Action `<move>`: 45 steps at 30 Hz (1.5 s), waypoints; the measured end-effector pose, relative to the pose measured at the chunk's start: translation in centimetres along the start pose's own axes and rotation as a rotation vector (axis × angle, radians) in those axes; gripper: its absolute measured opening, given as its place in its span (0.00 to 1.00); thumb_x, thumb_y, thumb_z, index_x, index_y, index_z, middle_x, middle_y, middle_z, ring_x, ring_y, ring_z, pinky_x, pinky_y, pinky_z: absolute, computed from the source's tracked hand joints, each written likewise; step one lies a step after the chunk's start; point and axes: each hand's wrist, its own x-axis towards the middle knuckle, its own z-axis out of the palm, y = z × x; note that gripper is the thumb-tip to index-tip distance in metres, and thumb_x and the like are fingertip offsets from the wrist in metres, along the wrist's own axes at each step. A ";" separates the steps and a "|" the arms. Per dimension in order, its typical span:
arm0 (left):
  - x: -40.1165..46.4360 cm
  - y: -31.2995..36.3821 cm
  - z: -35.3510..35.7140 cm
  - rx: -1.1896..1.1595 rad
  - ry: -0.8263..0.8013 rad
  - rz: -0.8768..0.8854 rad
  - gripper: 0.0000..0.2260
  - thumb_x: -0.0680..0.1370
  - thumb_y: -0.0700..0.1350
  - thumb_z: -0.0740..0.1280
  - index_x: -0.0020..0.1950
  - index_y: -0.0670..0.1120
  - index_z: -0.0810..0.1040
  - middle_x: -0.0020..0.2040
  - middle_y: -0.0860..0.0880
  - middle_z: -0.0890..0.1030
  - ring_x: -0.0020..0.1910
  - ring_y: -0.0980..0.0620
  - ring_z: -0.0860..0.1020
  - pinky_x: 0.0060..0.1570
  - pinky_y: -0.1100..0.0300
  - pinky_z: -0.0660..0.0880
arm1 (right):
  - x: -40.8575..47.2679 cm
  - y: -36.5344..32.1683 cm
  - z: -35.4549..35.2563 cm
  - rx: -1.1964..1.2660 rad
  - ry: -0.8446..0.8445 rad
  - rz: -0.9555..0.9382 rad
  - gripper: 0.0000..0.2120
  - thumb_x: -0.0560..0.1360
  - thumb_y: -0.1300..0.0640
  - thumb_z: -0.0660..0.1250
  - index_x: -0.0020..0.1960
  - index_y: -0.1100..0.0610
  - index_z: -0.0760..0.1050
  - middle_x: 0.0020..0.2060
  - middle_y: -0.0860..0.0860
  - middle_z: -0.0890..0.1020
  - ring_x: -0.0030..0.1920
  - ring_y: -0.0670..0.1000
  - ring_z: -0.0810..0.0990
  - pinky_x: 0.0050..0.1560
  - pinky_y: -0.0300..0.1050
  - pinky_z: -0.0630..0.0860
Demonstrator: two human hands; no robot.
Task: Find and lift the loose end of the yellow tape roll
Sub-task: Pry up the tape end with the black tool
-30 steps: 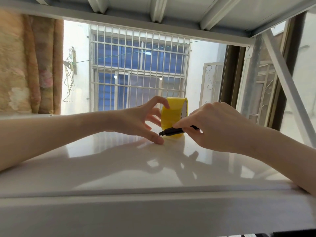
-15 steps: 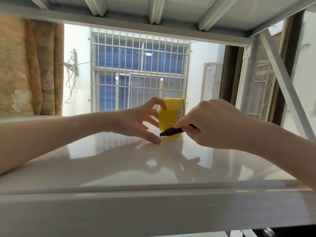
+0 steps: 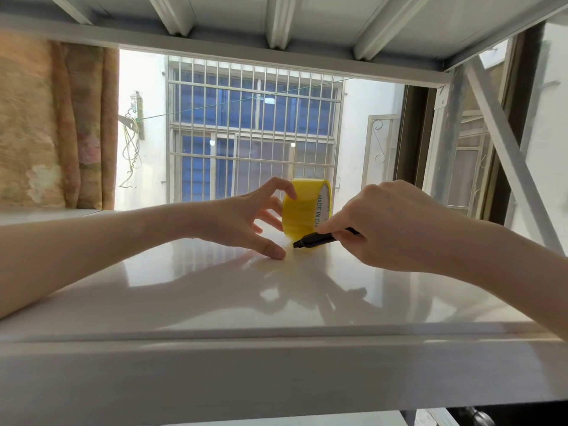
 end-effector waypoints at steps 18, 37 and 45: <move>-0.1 0.2 0.1 -0.007 -0.007 -0.010 0.31 0.69 0.44 0.72 0.61 0.59 0.56 0.58 0.57 0.71 0.59 0.57 0.74 0.55 0.67 0.73 | -1.9 0.7 -0.7 -0.003 0.004 -0.012 0.18 0.77 0.53 0.52 0.63 0.41 0.71 0.46 0.49 0.82 0.40 0.53 0.80 0.41 0.46 0.78; 0.4 0.4 -0.4 -0.103 0.435 0.111 0.09 0.74 0.39 0.68 0.51 0.48 0.72 0.41 0.52 0.80 0.37 0.57 0.81 0.41 0.62 0.80 | -1.7 1.5 0.2 0.209 0.062 0.040 0.17 0.79 0.56 0.54 0.65 0.46 0.70 0.41 0.48 0.82 0.35 0.47 0.79 0.39 0.37 0.76; -0.4 0.1 -2.0 0.053 0.453 0.087 0.10 0.75 0.41 0.67 0.49 0.53 0.69 0.42 0.56 0.78 0.36 0.58 0.77 0.38 0.63 0.75 | -0.4 1.2 1.1 0.291 0.039 0.035 0.20 0.78 0.59 0.54 0.68 0.46 0.66 0.42 0.49 0.79 0.38 0.49 0.79 0.44 0.41 0.77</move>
